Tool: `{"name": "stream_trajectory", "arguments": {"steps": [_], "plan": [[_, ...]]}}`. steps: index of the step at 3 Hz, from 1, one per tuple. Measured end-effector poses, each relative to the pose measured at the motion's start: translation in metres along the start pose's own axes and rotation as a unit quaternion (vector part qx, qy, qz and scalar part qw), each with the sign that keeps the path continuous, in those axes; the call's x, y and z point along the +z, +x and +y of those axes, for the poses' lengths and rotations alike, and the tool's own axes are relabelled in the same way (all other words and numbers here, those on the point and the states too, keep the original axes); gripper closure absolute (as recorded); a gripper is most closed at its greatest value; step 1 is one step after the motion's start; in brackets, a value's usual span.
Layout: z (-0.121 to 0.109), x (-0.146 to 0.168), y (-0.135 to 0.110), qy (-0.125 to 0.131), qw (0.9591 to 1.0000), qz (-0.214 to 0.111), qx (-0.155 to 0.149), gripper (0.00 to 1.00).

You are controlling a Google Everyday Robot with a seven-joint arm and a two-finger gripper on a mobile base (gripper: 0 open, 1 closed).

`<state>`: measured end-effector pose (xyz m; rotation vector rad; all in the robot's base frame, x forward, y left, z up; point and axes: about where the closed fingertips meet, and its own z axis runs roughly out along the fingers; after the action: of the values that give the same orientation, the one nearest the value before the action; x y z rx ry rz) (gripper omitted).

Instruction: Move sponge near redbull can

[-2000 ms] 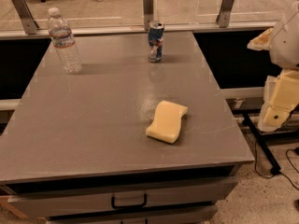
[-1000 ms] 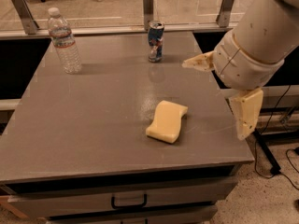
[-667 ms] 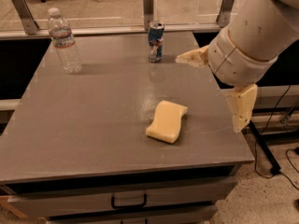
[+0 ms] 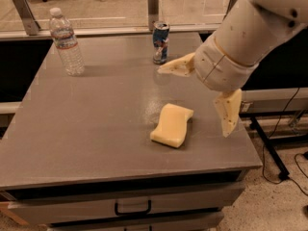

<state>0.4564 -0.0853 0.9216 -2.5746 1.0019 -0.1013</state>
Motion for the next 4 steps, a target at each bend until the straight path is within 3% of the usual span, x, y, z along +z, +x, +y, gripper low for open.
{"name": "stream_trajectory", "arguments": {"steps": [1, 2, 3, 4], "plan": [[-0.008, 0.031, -0.018, -0.014, 0.9955, -0.051, -0.079, 0.0], [-0.009, 0.053, -0.024, -0.031, 0.988, -0.06, -0.139, 0.0], [-0.017, 0.07, -0.028, -0.054, 0.9799, -0.03, -0.189, 0.0], [-0.022, 0.083, -0.022, -0.071, 0.9752, 0.001, -0.21, 0.0]]}}
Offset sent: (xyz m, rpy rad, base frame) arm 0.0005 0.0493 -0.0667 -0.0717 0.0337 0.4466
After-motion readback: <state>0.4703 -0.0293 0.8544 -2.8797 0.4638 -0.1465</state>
